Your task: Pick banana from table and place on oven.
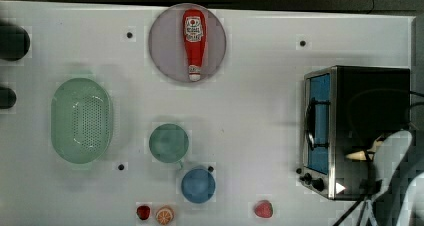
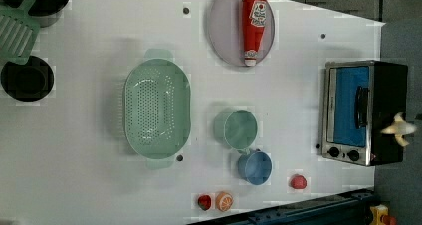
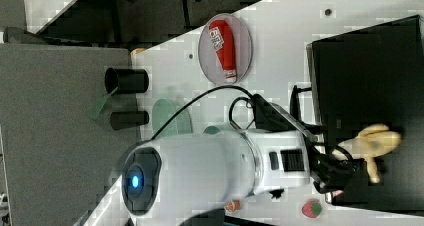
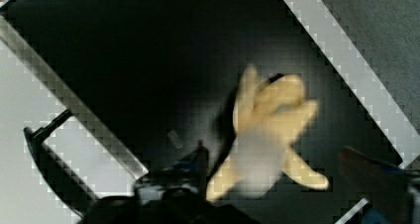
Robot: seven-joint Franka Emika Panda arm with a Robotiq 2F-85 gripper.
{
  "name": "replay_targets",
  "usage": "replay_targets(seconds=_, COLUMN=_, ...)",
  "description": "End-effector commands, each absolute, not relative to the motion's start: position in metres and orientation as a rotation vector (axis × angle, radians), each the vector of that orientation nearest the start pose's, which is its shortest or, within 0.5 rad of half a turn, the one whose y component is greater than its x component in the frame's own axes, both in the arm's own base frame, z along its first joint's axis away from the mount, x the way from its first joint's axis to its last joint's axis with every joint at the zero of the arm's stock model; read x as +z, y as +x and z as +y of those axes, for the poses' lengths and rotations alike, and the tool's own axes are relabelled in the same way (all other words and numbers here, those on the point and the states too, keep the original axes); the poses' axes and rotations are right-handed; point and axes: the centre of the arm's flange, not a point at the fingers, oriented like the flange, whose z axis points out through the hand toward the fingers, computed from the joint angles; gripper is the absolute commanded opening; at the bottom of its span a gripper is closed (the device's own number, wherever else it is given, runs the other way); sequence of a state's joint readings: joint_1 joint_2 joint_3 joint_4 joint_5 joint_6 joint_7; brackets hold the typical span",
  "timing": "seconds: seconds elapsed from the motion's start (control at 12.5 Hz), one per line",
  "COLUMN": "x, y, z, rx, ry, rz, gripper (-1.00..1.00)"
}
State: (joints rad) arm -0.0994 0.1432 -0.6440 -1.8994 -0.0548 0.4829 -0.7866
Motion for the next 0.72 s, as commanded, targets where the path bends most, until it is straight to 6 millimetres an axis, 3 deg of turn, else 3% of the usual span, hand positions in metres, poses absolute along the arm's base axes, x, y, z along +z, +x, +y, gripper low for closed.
replay_targets(seconds=0.08, x=0.463, y=0.476, z=-0.358, rx=-0.042, ry=-3.128, rz=0.938, gripper=1.00)
replay_targets(seconds=0.24, x=0.483, y=0.488, z=-0.342, rx=-0.085, ry=-3.138, rz=0.888, gripper=1.00)
replay_targets(seconds=0.4, x=0.519, y=0.501, z=-0.311, rx=-0.142, ry=-3.106, rz=0.905, gripper=1.00)
replay_targets(seconds=0.56, x=0.548, y=0.502, z=-0.260, rx=-0.095, ry=-3.030, rz=0.975, gripper=1.00)
replay_targets(seconds=0.72, x=0.575, y=0.496, z=-0.201, rx=-0.007, ry=-2.929, rz=1.156, gripper=1.00)
